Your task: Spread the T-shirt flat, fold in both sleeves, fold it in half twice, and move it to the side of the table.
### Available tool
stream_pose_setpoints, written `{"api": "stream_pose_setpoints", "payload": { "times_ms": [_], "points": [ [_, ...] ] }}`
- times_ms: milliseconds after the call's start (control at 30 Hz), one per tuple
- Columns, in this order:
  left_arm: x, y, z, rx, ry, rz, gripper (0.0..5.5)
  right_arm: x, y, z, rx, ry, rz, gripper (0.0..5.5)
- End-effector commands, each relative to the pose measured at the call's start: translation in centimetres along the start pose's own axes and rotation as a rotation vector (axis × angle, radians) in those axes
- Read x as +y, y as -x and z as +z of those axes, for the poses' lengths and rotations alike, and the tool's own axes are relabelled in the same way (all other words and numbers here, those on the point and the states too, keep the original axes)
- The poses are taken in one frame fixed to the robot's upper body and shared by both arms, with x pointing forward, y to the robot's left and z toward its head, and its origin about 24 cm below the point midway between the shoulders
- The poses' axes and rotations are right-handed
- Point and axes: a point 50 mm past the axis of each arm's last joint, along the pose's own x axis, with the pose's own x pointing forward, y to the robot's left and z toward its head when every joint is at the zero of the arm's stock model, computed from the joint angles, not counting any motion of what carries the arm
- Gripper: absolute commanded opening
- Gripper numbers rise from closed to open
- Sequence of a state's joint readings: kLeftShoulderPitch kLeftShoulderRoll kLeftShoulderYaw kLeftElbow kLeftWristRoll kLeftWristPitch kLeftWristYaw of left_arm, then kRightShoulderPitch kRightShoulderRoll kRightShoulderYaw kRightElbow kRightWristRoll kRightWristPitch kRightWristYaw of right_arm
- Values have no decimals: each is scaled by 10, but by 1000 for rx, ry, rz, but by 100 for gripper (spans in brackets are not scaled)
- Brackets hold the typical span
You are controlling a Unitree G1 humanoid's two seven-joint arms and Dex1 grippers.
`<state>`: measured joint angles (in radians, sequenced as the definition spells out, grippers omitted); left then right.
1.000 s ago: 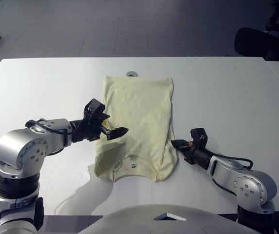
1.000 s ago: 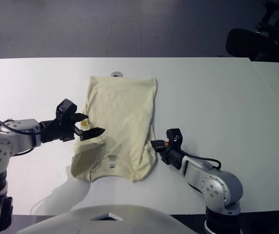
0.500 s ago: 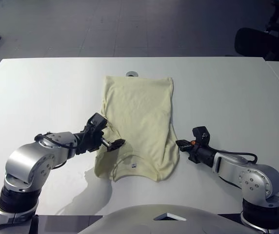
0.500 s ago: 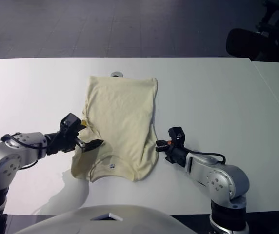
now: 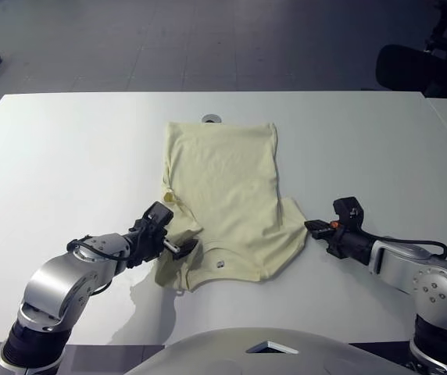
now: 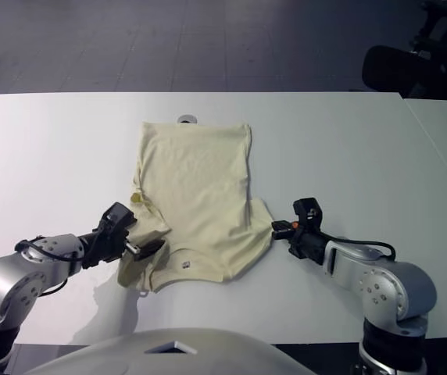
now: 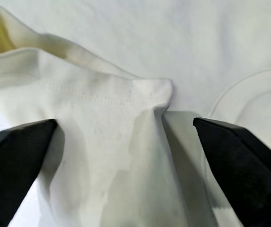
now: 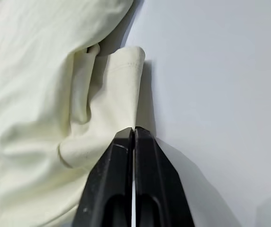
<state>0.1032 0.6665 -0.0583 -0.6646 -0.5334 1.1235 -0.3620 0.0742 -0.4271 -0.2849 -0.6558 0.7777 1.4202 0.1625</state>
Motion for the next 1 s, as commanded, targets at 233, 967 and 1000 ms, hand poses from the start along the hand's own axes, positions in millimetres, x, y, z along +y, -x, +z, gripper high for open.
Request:
{"api": "stream_pose_setpoints", "payload": {
  "times_ms": [233, 967, 1000],
  "points": [
    [-1, -1, -1, 3, 5, 17, 540, 8, 9, -9, 21, 9, 9, 4],
    [-1, -9, 6, -3, -32, -5, 540, -9, -40, 20, -5, 7, -21, 377],
    [-1, -9, 6, -4, -33, -7, 540, -8, -42, 20, -4, 7, -14, 396]
  ]
}}
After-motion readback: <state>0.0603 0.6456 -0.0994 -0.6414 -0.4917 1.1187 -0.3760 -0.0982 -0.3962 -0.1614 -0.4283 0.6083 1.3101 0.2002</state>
